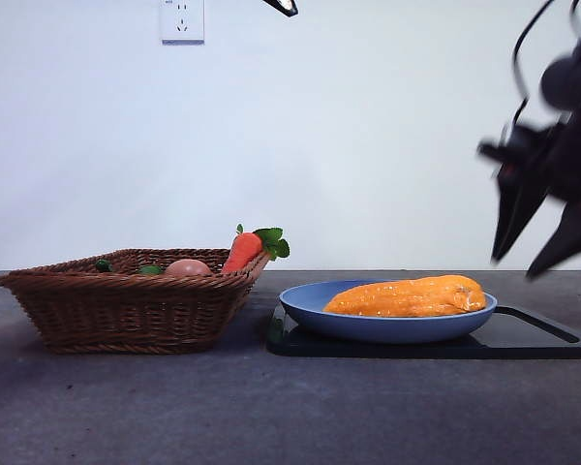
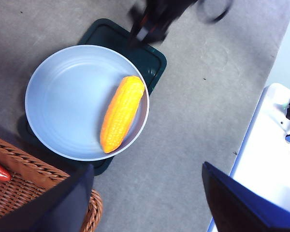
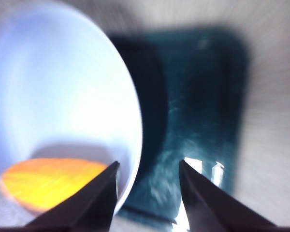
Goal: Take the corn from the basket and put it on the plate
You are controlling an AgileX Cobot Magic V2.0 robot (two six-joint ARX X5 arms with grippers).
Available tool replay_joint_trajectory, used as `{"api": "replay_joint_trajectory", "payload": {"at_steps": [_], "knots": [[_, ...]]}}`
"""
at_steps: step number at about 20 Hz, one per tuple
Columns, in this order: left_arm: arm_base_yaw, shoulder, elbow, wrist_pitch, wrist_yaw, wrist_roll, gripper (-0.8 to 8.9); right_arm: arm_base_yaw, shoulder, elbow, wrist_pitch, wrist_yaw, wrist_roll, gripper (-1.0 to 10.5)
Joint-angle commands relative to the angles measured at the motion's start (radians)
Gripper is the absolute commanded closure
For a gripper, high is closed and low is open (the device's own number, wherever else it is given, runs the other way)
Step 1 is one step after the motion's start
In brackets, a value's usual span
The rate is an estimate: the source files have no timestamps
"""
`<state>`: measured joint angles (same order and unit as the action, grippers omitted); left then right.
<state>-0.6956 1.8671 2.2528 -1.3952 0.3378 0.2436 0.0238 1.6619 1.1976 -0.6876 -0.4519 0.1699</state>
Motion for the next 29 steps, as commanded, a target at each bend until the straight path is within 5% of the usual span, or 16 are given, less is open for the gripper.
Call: {"api": "replay_joint_trajectory", "payload": {"at_steps": [1, 8, 16, 29], "knots": [[-0.005, 0.02, 0.031, -0.008, -0.002, -0.005, 4.49, -0.003, -0.101, 0.022, -0.052, 0.007, -0.048, 7.4], [-0.005, 0.02, 0.031, -0.026, -0.002, -0.029, 4.71, 0.082, -0.51, 0.022, -0.3, 0.005, -0.12, 7.5], [-0.006, 0.02, 0.031, -0.027, -0.002, -0.073, 8.14, 0.136, -0.685, 0.022, -0.473, 0.006, -0.216, 9.5], [-0.006, 0.02, 0.031, 0.068, -0.002, -0.08, 8.06, 0.136, -0.683, 0.021, -0.457, 0.007, -0.211, 9.4]]}}
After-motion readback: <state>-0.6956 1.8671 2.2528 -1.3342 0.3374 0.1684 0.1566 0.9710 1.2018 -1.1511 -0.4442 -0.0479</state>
